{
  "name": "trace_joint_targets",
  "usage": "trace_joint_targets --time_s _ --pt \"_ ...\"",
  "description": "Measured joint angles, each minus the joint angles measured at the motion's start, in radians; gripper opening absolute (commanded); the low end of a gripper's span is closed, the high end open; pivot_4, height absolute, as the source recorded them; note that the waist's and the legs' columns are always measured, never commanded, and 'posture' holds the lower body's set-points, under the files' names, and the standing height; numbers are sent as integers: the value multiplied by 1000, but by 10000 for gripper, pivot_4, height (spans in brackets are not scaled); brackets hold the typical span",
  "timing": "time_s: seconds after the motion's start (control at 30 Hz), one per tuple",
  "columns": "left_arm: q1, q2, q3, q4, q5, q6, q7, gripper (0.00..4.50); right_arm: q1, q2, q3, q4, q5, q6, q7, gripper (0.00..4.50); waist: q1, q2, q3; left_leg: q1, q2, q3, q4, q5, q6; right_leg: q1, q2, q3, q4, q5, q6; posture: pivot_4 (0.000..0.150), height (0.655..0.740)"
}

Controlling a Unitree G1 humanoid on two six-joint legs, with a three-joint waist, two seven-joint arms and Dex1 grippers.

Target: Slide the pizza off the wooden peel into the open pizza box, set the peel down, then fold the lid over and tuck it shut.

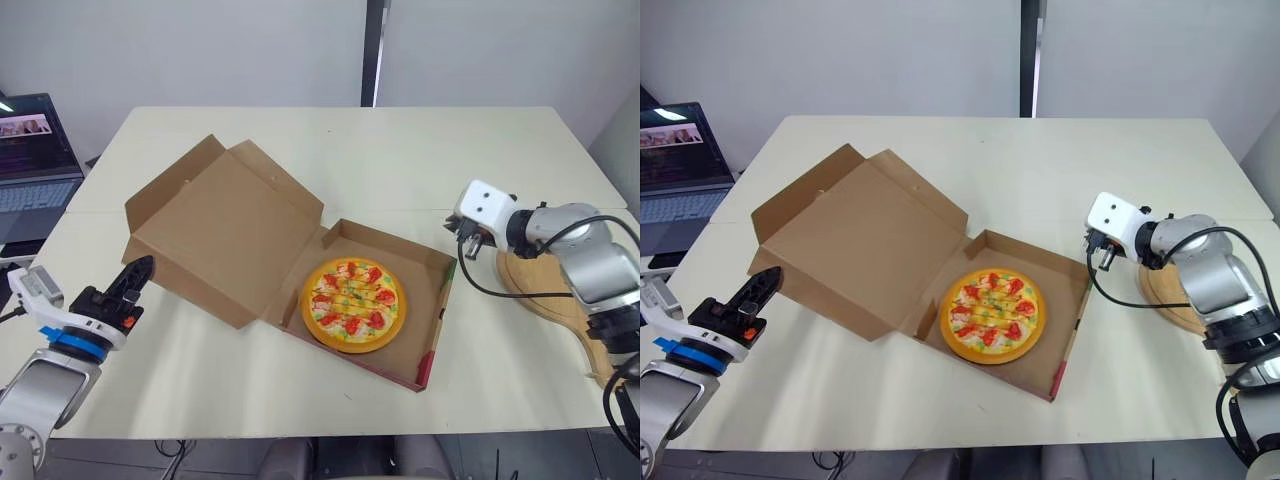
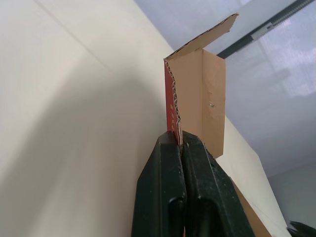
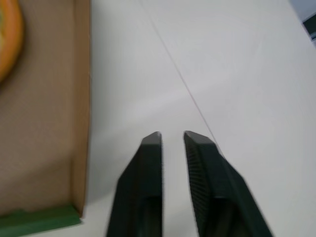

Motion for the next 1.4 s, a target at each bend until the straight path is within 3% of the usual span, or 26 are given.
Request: trace_joint_targets --time_s 0.27,0.57,0.73,0.9,1.07,1.4 --pt "-199 110 -72 151 144 78 -155 0 -37 17 84 168 -103 -146 123 208 4 -1 1 -1 -1 -3 0 0 0 0 1 -1 0 1 -1 1500 7400" --pt "-594 188 -278 412 415 131 -452 0 122 -49 32 -100 16 -67 351 208 2 -1 1 -2 -1 -6 0 -1 -2 0 2 -3 0 1 -1 1500 7400" --pt "-865 166 -427 637 631 102 -647 0 214 -67 -26 -305 105 74 373 208 4 -1 1 -2 -1 -8 1 -1 -2 0 2 -4 1 1 -1 1500 7400" --pt "-1010 123 -484 813 796 38 -785 0 281 -64 -66 -456 161 215 342 208 0 -1 1 -2 -1 -9 0 -1 -3 -1 2 -4 0 1 -1 1500 7400" --pt "-1104 72 -511 924 918 -35 -872 0 352 -15 -67 -585 206 330 277 208 1 -1 1 -3 -1 -9 1 -1 -3 -1 2 -4 1 1 -1 1500 7400" --pt "-1225 21 -517 1107 1088 -152 -981 0 375 70 -64 -632 225 410 143 208 -1 -1 1 -3 -1 -10 2 -1 -3 -1 2 -5 1 1 0 1500 7400"
